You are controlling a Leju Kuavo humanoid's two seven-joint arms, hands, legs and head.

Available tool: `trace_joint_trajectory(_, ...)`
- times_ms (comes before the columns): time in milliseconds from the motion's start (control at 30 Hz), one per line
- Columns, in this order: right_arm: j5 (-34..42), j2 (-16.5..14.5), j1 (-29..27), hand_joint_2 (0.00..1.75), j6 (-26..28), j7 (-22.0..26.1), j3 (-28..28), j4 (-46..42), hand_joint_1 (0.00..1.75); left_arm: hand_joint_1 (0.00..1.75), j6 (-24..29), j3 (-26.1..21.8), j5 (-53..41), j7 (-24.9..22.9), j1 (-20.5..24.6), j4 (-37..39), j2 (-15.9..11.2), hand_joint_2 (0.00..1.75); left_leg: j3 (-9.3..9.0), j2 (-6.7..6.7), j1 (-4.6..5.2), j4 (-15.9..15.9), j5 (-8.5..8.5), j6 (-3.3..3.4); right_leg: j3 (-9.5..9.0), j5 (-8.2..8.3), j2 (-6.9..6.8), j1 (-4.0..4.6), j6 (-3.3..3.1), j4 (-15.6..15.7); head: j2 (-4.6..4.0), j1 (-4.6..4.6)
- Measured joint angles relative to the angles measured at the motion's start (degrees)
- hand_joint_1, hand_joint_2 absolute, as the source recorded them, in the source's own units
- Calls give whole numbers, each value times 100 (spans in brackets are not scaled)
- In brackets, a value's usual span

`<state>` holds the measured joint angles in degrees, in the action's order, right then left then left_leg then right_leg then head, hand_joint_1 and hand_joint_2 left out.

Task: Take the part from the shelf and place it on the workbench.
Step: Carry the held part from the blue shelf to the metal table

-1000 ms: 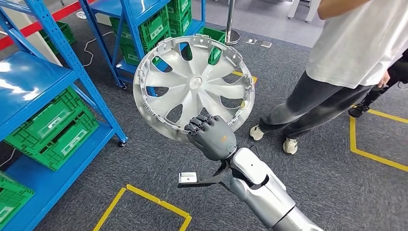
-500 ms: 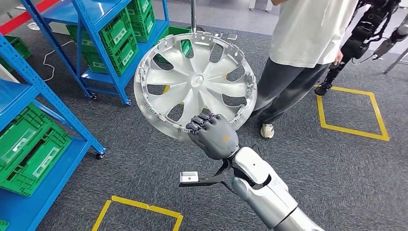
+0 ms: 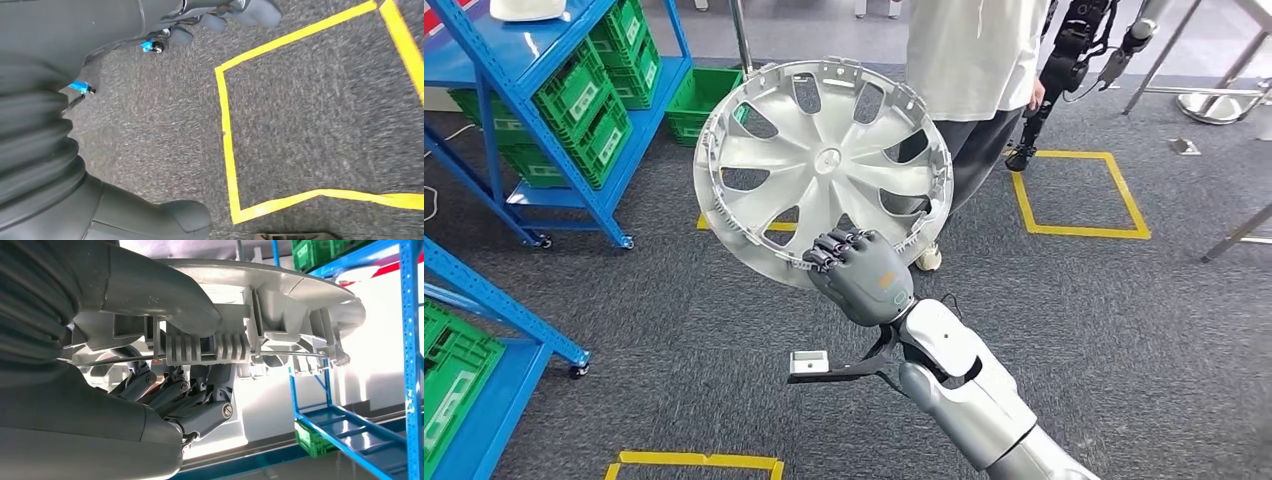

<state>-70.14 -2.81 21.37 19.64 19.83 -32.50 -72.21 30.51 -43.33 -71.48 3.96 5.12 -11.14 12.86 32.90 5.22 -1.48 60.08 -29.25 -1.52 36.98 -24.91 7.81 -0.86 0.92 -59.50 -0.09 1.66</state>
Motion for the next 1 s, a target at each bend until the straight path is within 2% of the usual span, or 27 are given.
trace_joint_trajectory(33, -1, -2, 1, 175, -1, 3, 0, 0, 175, 0, 2, -1, 2, 0, 3, -1, 1, 175, -7, -81, 4, -14, 20, 46, 25, 15, 29, -15, 37, 8, 0, -1)
trace_joint_trajectory(67, -1, -1, 5, 175, -1, 5, 0, 0, 175, 0, 3, -2, 3, 1, 3, -3, 1, 175, -13, -156, 5, -33, 39, 93, 65, -11, -46, -13, 62, -38, 0, 8)
trace_joint_trajectory(100, -1, -3, 17, 175, -2, 2, 0, 1, 175, 0, 4, -3, 3, 5, 3, -4, 3, 175, -18, -240, 4, -52, 55, 138, 149, -98, -192, -3, 79, -187, 0, 21)
trace_joint_trajectory(167, -1, -9, 51, 175, -2, -3, -1, 1, 175, 0, 7, -4, 5, 11, -6, -7, 1, 175, -20, -413, 32, -66, 59, 196, 453, -414, -559, 23, 97, -816, 0, 47)
trace_joint_trajectory(200, -2, -11, 63, 175, -4, -1, -1, 4, 175, 0, 10, -5, 12, 10, -13, -7, -3, 175, -19, -506, 49, -65, 53, 212, 630, -564, -654, 22, 105, -1188, 0, 50)
trace_joint_trajectory(233, -2, -11, 69, 175, -10, 7, -2, 10, 175, 0, 16, -10, 25, 1, -18, -7, -7, 175, -19, -599, 62, -65, 48, 218, 752, -640, -699, 20, 106, -1452, 0, 49)
trace_joint_trajectory(267, -1, -11, 76, 175, -20, 15, -2, 21, 175, 0, 22, -19, 37, -9, -19, -7, -10, 175, -20, -688, 69, -63, 41, 222, 778, -618, -723, 21, 102, -1523, 0, 51)
trace_joint_trajectory(300, 1, -14, 91, 175, -36, 26, -3, 40, 175, 0, 27, -32, 48, -20, -17, -7, -11, 175, -22, -772, 72, -60, 34, 220, 695, -508, -749, 22, 92, -1381, 0, 51)
trace_joint_trajectory(333, 4, -19, 117, 175, -51, 33, -4, 65, 175, 0, 31, -44, 54, -28, -15, -7, -11, 175, -26, -852, 74, -56, 25, 212, 506, -341, -809, 27, 77, -1046, 0, 51)
trace_joint_trajectory(400, 20, -46, 186, 175, -63, 34, -7, 118, 175, 0, 33, -59, 54, -33, -14, -7, -13, 175, -30, -986, 93, -40, -3, 175, 112, -128, -1050, 67, 26, -313, 0, 49)
trace_joint_trajectory(433, 33, -65, 218, 175, -55, 26, -6, 143, 175, 0, 33, -60, 51, -34, -14, -7, -14, 175, -37, -1039, 104, -36, -16, 147, -4, -90, -1129, 88, -8, -99, 0, 47)
trace_joint_trajectory(467, 48, -79, 242, 175, -37, 13, -4, 167, 175, 0, 33, -60, 43, -38, -15, -7, -15, 175, -47, -1086, 115, -39, -26, 116, -41, -100, -1157, 110, -40, -17, 0, 45)
trace_joint_trajectory(533, 69, -87, 262, 175, 5, -15, 8, 212, 175, 0, 33, -60, 15, -46, -12, -6, -11, 175, -87, -1177, 115, -61, -41, 53, -46, -82, -1033, 126, -100, -4, 0, 45)
trace_joint_trajectory(567, 74, -83, 260, 175, 28, -31, 16, 228, 175, 0, 32, -60, -1, -49, -7, -7, -8, 175, -99, -1143, 105, -50, -64, 20, -58, -71, -973, 117, -128, 15, 0, 44)
trace_joint_trajectory(633, 78, -79, 251, 175, 70, -65, 26, 249, 175, 0, 29, -60, -28, -47, 3, -8, -5, 175, -5, -881, 85, 184, -227, -33, -82, -47, -859, 72, -185, 53, 0, 37)
trace_joint_trajectory(667, 76, -80, 247, 175, 94, -76, 28, 256, 175, 0, 27, -60, -38, -43, 3, -7, -5, 175, 133, -712, 77, 467, -377, -49, -87, -42, -801, 56, -203, 60, 0, 33)
trace_joint_trajectory(700, 74, -81, 246, 175, 113, -81, 31, 264, 175, 0, 22, -60, -43, -40, -1, -5, -6, 175, 318, -611, 76, 838, -550, -56, -85, -41, -735, 49, -216, 59, 0, 29)
trace_joint_trajectory(733, 72, -80, 242, 175, 127, -80, 34, 269, 175, 0, 17, -60, -45, -37, -7, -4, -6, 175, 507, -571, 76, 1207, -685, -61, -85, -41, -659, 47, -224, 57, 0, 28)
trace_joint_trajectory(767, 70, -78, 232, 175, 136, -78, 38, 274, 175, 0, 13, -61, -45, -35, -12, -3, -6, 175, 645, -556, 76, 1458, -734, -63, -86, -42, -574, 46, -225, 53, 0, 28)
trace_joint_trajectory(800, 70, -76, 218, 175, 138, -77, 42, 277, 175, 0, 10, -61, -45, -32, -13, -2, -5, 175, 693, -548, 74, 1512, -671, -61, -87, -42, -488, 42, -223, 47, 0, 28)
trace_joint_trajectory(833, 70, -75, 203, 175, 138, -77, 43, 277, 175, 0, 9, -61, -45, -29, -11, -1, -5, 175, 631, -528, 68, 1335, -500, -58, -89, -43, -402, 34, -217, 38, 0, 28)
trace_joint_trajectory(867, 70, -75, 191, 175, 138, -77, 44, 277, 175, 0, 9, -61, -45, -27, -7, -1, -5, 175, 484, -455, 53, 982, -272, -60, -88, -47, -318, 24, -202, 23, 0, 28)
trace_joint_trajectory(900, 70, -75, 186, 175, 139, -78, 46, 277, 175, 0, 8, -60, -45, -25, -5, 2, -5, 175, 326, -288, 30, 607, -102, -65, -74, -54, -239, 20, -175, -1, 0, 27)
trace_joint_trajectory(933, 70, -75, 186, 175, 140, -79, 50, 277, 175, 0, 7, -60, -45, -25, -3, 4, -4, 175, 189, -128, 5, 298, 4, -61, -49, -57, -165, 16, -141, -27, 0, 25)
trace_joint_trajectory(967, 70, -75, 186, 175, 143, -79, 53, 277, 175, 0, 5, -60, -45, -25, -2, 6, -3, 175, 109, -3, -9, 116, 39, -48, -18, -52, -96, 9, -96, -40, 0, 22)
trace_joint_trajectory(1000, 69, -73, 183, 175, 146, -79, 58, 277, 175, 0, 3, -61, -45, -25, -2, 7, -2, 175, 85, 52, -6, 60, 20, -17, 13, -34, -24, 0, -48, -39, 0, 20)
